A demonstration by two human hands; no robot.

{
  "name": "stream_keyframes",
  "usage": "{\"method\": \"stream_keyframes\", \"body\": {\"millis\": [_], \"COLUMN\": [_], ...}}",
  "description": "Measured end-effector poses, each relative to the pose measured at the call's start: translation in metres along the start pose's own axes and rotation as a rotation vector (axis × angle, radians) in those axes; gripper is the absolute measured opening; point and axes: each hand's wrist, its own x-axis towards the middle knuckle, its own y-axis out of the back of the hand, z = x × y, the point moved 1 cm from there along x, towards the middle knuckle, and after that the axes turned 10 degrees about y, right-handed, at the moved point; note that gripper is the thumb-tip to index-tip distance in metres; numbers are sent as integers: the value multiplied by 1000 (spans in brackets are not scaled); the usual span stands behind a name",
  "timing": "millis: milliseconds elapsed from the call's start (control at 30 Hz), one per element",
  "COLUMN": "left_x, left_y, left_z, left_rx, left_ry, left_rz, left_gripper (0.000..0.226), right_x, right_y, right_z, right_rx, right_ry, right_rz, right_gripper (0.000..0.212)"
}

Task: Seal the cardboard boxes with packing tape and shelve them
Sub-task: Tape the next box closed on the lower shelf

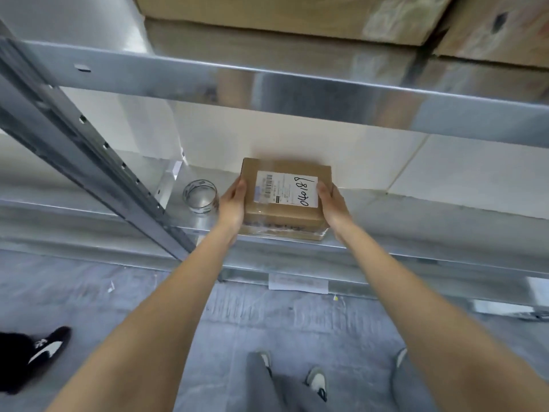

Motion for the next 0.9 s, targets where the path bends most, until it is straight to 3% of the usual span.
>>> {"method": "stream_keyframes", "body": {"millis": [100,267,400,567,767,900], "left_x": [4,-8,-7,-28,-42,-54], "left_y": [4,9,21,11,2,12], "left_z": [-1,16,28,42,35,17], "left_rx": [31,98,-69,-240,2,143], "left_ry": [0,-52,-87,61,17,-113], "left_rz": [-34,-96,-121,-147,0,-1], "left_gripper": [51,39,31,43,39,38], "right_x": [-3,-10,-30,-52,-63,-81], "right_y": [0,9,24,14,-3,-8], "right_z": [-4,-13,-18,-7,-9,5], "right_rx": [-33,-158,42,252,305,310], "right_ry": [19,90,190,122,60,86], "right_rz": [23,-35,11,182,295,264], "right_gripper": [38,40,53,66,55,67]}}
